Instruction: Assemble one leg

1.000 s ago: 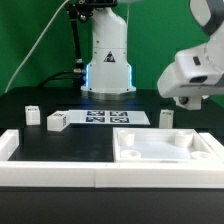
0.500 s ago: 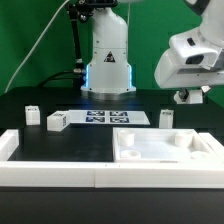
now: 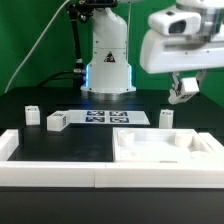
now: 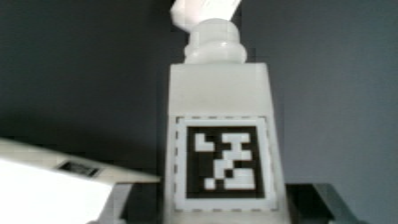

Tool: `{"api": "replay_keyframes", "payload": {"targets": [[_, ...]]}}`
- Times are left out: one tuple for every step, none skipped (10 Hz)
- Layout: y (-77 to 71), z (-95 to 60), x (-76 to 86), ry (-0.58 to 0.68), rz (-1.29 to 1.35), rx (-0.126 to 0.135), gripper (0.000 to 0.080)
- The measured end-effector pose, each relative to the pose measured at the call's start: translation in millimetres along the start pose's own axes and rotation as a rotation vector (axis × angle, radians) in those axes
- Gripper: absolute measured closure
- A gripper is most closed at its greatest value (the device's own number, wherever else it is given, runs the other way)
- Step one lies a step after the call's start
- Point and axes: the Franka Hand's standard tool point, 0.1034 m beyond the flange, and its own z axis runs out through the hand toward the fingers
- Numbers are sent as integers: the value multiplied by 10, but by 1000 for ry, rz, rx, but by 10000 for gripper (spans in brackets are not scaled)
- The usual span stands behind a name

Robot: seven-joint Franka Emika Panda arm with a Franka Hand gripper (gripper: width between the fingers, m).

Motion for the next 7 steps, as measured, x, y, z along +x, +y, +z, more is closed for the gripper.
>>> {"api": "replay_keyframes", "payload": {"targets": [[36, -159, 46, 47, 6, -5, 508], [36, -122, 107, 154, 3, -13, 508], [46, -61, 73, 223, 3, -20, 508], [57, -79, 114, 297, 3, -25, 508], [70, -76, 135, 387, 3, -31, 508], [82, -61, 122, 454, 3, -36, 508], [137, -78, 192, 537, -20, -48, 508]]}}
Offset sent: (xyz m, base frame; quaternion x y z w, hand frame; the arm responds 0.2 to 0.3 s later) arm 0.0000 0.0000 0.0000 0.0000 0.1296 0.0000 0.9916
